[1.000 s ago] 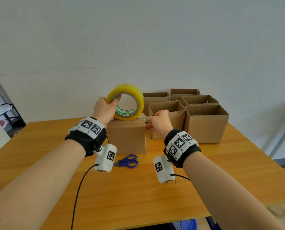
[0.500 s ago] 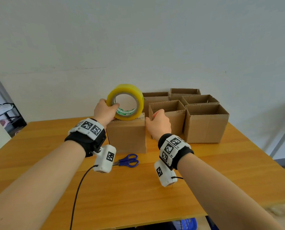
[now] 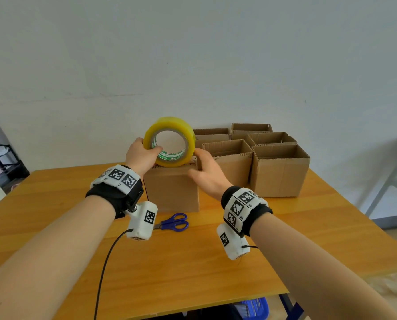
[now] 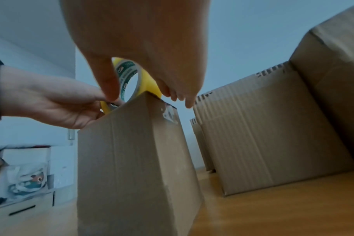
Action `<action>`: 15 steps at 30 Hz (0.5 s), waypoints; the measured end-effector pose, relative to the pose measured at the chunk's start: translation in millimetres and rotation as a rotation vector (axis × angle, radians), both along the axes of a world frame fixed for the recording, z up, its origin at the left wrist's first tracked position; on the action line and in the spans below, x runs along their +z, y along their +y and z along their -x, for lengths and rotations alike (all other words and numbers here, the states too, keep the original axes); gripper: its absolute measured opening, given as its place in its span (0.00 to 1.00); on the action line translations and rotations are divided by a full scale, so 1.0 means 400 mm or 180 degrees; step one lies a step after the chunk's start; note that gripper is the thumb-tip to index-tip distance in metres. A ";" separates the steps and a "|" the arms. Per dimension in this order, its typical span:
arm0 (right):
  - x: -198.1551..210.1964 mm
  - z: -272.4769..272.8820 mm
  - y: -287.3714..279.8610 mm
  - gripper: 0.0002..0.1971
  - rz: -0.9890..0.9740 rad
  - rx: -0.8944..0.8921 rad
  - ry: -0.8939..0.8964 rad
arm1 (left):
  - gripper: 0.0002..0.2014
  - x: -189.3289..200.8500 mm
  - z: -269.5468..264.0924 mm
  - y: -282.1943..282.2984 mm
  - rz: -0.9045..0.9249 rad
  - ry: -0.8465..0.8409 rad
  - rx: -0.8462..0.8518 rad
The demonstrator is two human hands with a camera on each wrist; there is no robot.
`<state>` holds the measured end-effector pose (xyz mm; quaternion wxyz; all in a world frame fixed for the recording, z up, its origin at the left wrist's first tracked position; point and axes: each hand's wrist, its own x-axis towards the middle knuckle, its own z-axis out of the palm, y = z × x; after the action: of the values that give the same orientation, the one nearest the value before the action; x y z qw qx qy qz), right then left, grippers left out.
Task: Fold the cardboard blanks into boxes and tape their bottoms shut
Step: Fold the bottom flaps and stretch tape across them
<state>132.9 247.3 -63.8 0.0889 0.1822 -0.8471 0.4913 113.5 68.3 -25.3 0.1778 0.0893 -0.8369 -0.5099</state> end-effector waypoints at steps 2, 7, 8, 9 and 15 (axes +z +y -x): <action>-0.010 0.024 -0.009 0.43 -0.0371 0.0275 -0.0216 | 0.16 -0.003 0.003 -0.002 0.0033 -0.0043 -0.0001; -0.023 0.057 -0.026 0.55 -0.1206 0.0282 -0.0178 | 0.20 -0.003 0.006 -0.002 0.0205 -0.0006 -0.0038; -0.019 0.056 -0.026 0.53 -0.1309 0.0285 -0.0156 | 0.21 -0.003 0.007 -0.002 0.0253 0.0025 -0.0042; -0.015 0.055 -0.025 0.51 -0.1416 0.0278 -0.0143 | 0.21 -0.003 0.010 -0.003 0.0302 0.0055 -0.0040; 0.000 0.039 -0.023 0.43 -0.1830 0.0237 -0.0005 | 0.17 0.017 0.017 -0.008 0.0498 0.0186 -0.0044</action>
<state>117.4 238.1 -63.7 0.0148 0.2306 -0.9444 0.2341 106.6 65.0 -18.4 0.2050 0.0545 -0.8692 -0.4466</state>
